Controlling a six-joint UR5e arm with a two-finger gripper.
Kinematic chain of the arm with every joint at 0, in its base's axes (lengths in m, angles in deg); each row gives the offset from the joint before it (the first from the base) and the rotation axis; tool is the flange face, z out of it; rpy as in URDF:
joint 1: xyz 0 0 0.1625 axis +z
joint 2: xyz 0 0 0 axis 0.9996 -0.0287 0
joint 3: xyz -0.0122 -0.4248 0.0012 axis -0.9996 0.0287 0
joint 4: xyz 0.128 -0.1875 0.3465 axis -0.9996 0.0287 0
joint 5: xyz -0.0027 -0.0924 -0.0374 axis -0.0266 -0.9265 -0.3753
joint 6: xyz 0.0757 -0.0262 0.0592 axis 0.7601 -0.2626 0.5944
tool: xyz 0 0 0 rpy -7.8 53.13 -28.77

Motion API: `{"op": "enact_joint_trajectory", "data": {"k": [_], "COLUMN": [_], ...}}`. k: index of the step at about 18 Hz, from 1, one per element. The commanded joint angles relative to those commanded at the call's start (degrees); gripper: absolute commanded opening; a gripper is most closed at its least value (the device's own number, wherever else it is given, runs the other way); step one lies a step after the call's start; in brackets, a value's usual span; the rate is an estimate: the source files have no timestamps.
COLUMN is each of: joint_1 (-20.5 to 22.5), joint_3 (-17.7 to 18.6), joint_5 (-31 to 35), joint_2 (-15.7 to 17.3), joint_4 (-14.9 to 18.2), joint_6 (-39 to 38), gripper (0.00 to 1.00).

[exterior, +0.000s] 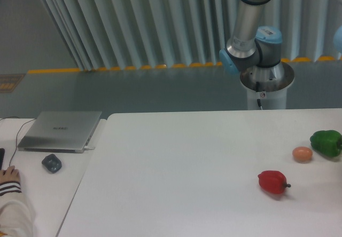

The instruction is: Place the triangular bread on the table

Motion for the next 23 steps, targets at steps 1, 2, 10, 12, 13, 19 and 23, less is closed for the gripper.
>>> {"op": "enact_joint_trajectory", "data": {"k": [1,2,10,12,13,19,23], "joint_1": [-0.7,-1.4,-8.0,-9.0,-9.4,-11.8,-11.9], "joint_3": [0.0,0.2,4.7,5.0,5.1,7.5,8.6], "joint_5": [0.0,0.1,2.5,2.5,2.5,2.6,2.5], "joint_2": [0.0,0.0,1.1,2.0,2.5,3.3,3.1], "joint_4": [0.2,0.3,3.9,6.1,6.7,6.7,5.6], "joint_6": [-0.4,-1.1,-1.5,-1.5,-1.6,-1.7,-1.5], "gripper": [0.0,0.0,0.0,0.0,0.0,0.19,0.91]}}
